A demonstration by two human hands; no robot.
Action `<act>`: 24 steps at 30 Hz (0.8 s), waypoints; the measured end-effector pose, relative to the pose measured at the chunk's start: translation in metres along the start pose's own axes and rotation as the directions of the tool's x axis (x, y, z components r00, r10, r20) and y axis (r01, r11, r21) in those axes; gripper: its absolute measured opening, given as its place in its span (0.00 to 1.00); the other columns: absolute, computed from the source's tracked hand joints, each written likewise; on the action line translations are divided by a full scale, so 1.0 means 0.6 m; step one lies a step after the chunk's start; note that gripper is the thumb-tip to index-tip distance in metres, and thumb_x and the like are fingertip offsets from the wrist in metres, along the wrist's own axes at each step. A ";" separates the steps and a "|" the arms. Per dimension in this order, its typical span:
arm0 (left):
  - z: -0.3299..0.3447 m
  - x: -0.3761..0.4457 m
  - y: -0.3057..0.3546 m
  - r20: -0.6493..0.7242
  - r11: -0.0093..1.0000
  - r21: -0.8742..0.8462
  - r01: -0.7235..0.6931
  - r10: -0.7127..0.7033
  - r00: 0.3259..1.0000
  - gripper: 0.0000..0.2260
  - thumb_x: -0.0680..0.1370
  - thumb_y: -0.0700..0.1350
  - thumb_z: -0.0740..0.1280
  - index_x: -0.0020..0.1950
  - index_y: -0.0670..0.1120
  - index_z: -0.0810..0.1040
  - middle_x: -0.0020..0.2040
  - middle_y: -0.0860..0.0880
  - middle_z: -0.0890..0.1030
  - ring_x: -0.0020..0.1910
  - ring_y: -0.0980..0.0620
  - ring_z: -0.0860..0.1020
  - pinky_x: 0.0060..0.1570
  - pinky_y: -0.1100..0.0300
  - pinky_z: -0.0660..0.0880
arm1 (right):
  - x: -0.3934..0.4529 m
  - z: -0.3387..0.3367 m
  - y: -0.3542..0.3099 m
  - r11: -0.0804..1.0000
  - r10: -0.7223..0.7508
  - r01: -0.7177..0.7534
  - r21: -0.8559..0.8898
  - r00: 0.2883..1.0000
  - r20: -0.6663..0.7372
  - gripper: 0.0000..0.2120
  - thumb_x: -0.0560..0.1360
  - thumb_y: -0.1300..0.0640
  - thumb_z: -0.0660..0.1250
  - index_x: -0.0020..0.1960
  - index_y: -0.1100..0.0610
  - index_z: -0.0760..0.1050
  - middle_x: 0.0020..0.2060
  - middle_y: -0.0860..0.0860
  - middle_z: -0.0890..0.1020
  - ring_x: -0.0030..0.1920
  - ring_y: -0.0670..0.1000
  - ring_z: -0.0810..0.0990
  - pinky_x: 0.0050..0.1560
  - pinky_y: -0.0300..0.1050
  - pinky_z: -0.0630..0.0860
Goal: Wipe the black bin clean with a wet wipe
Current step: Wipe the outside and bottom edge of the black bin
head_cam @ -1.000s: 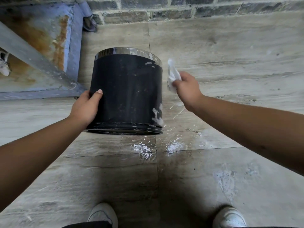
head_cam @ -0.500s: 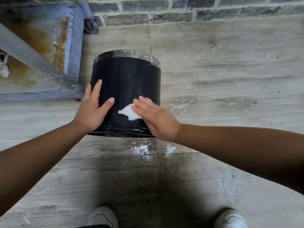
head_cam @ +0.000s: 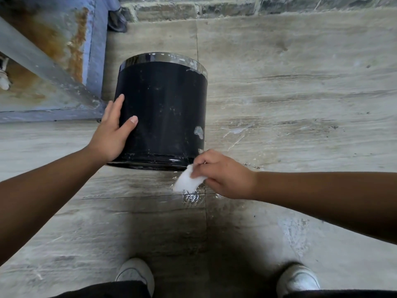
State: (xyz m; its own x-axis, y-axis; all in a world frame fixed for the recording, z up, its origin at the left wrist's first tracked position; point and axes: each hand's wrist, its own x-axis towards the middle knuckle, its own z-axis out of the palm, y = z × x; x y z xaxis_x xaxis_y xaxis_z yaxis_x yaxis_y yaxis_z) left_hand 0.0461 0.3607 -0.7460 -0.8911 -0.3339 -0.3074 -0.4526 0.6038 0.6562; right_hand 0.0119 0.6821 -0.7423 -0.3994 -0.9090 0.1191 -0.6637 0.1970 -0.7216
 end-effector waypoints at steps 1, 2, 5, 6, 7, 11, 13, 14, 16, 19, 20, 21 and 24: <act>-0.001 0.001 -0.003 -0.002 1.000 -0.003 -0.004 0.004 1.000 0.35 0.72 0.69 0.55 0.77 0.64 0.49 0.81 0.54 0.49 0.78 0.58 0.46 0.69 0.58 0.47 | 0.004 -0.010 0.007 0.999 0.026 -0.025 0.023 0.999 -0.041 0.12 0.69 0.72 0.66 0.51 0.66 0.80 0.49 0.62 0.80 0.50 0.57 0.78 0.53 0.40 0.72; -0.002 0.001 -0.006 -0.004 1.000 -0.005 -0.009 0.008 1.000 0.35 0.72 0.69 0.55 0.77 0.63 0.49 0.81 0.54 0.50 0.78 0.58 0.46 0.69 0.58 0.47 | 0.013 -0.019 0.018 0.992 0.114 -0.105 0.077 0.984 -0.136 0.11 0.69 0.72 0.65 0.49 0.65 0.80 0.48 0.61 0.80 0.49 0.54 0.76 0.51 0.34 0.71; -0.002 0.004 -0.007 -0.005 1.000 -0.010 -0.013 0.013 1.000 0.34 0.73 0.69 0.55 0.77 0.63 0.49 0.80 0.54 0.50 0.78 0.58 0.47 0.69 0.59 0.48 | 0.066 -0.047 0.066 0.801 0.589 -0.460 0.383 0.718 -0.371 0.12 0.73 0.68 0.65 0.44 0.51 0.76 0.45 0.56 0.77 0.43 0.52 0.74 0.42 0.39 0.71; -0.002 0.004 -0.007 -0.006 1.000 -0.013 -0.014 0.014 1.000 0.34 0.73 0.68 0.55 0.77 0.63 0.49 0.80 0.54 0.50 0.78 0.58 0.47 0.69 0.59 0.48 | 0.087 -0.051 0.085 0.719 0.680 -0.507 0.475 0.652 -0.334 0.15 0.73 0.67 0.65 0.42 0.47 0.73 0.45 0.56 0.77 0.42 0.52 0.74 0.41 0.41 0.70; -0.001 0.003 -0.009 -0.009 1.000 -0.017 -0.017 0.017 1.000 0.34 0.73 0.68 0.55 0.77 0.63 0.49 0.80 0.54 0.51 0.78 0.58 0.47 0.70 0.59 0.48 | 0.104 -0.050 0.099 0.680 0.712 -0.520 0.517 0.637 -0.296 0.17 0.73 0.68 0.63 0.41 0.45 0.72 0.46 0.56 0.76 0.42 0.53 0.74 0.41 0.42 0.69; -0.001 0.007 -0.013 -0.020 0.999 -0.044 -0.030 0.029 0.999 0.35 0.73 0.68 0.56 0.78 0.60 0.51 0.80 0.53 0.52 0.78 0.58 0.48 0.74 0.55 0.49 | 0.123 -0.019 0.078 0.802 0.587 -0.500 0.327 0.764 -0.268 0.18 0.69 0.74 0.60 0.44 0.51 0.71 0.49 0.53 0.72 0.48 0.53 0.72 0.44 0.28 0.66; -0.003 0.008 -0.015 -0.016 0.998 -0.056 -0.031 0.030 0.999 0.36 0.73 0.67 0.56 0.78 0.59 0.51 0.80 0.53 0.52 0.78 0.58 0.49 0.75 0.52 0.49 | 0.097 -0.001 0.053 0.875 0.477 -0.431 0.219 0.846 -0.237 0.16 0.67 0.75 0.61 0.46 0.56 0.73 0.49 0.52 0.70 0.47 0.50 0.70 0.45 0.22 0.63; -0.004 0.008 -0.016 -0.015 0.997 -0.064 -0.032 0.031 0.999 0.36 0.73 0.67 0.56 0.78 0.58 0.51 0.80 0.53 0.52 0.78 0.57 0.49 0.76 0.51 0.49 | 0.078 0.006 0.043 0.904 0.420 -0.385 0.187 0.883 -0.209 0.15 0.67 0.75 0.62 0.46 0.59 0.74 0.48 0.51 0.70 0.46 0.50 0.69 0.44 0.22 0.62; -0.005 0.006 -0.016 -0.022 0.997 -0.064 -0.036 0.035 0.999 0.36 0.73 0.66 0.56 0.78 0.57 0.51 0.80 0.53 0.53 0.78 0.57 0.49 0.76 0.50 0.49 | 0.038 0.018 0.025 0.933 0.347 -0.327 0.147 0.928 -0.134 0.12 0.66 0.75 0.64 0.46 0.63 0.75 0.47 0.51 0.71 0.45 0.49 0.69 0.42 0.25 0.62; -0.006 0.005 -0.011 0.000 0.998 -0.037 -0.042 0.042 0.999 0.34 0.75 0.65 0.55 0.78 0.58 0.50 0.80 0.54 0.52 0.78 0.57 0.49 0.75 0.53 0.49 | 0.010 0.030 0.001 0.907 0.392 -0.376 0.187 0.919 -0.050 0.10 0.70 0.73 0.66 0.49 0.63 0.76 0.47 0.50 0.71 0.41 0.43 0.69 0.43 0.25 0.63; -0.007 0.006 -0.010 0.014 0.998 -0.032 -0.047 0.047 0.999 0.33 0.75 0.64 0.55 0.78 0.59 0.50 0.80 0.54 0.52 0.78 0.57 0.49 0.74 0.53 0.49 | 0.009 0.026 -0.004 0.893 0.410 -0.396 0.213 0.912 -0.026 0.10 0.70 0.72 0.66 0.49 0.63 0.76 0.47 0.50 0.72 0.41 0.42 0.69 0.42 0.25 0.63; -0.007 0.007 -0.008 0.026 0.998 -0.030 -0.052 0.053 0.998 0.32 0.76 0.63 0.55 0.78 0.59 0.50 0.80 0.54 0.52 0.78 0.57 0.49 0.74 0.53 0.49 | 0.009 0.020 -0.006 0.890 0.401 -0.392 0.232 0.916 0.008 0.09 0.70 0.72 0.67 0.49 0.63 0.77 0.47 0.50 0.72 0.41 0.43 0.70 0.42 0.25 0.64; -0.010 0.007 -0.008 0.050 0.998 -0.025 -0.058 0.060 0.997 0.28 0.80 0.58 0.56 0.78 0.59 0.50 0.80 0.53 0.51 0.78 0.56 0.49 0.75 0.52 0.49 | 0.009 -0.004 -0.003 0.917 0.253 -0.278 0.285 0.960 0.122 0.09 0.67 0.74 0.67 0.44 0.64 0.80 0.43 0.51 0.74 0.41 0.47 0.73 0.43 0.28 0.67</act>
State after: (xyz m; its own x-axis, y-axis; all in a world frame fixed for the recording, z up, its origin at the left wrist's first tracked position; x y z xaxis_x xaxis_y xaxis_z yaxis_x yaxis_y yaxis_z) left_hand 0.0447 0.3516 -0.7464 -0.9170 -0.2606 -0.3019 -0.3988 0.6038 0.6902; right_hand 0.0094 0.6776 -0.7386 -0.4736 -0.8676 -0.1516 -0.3177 0.3289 -0.8893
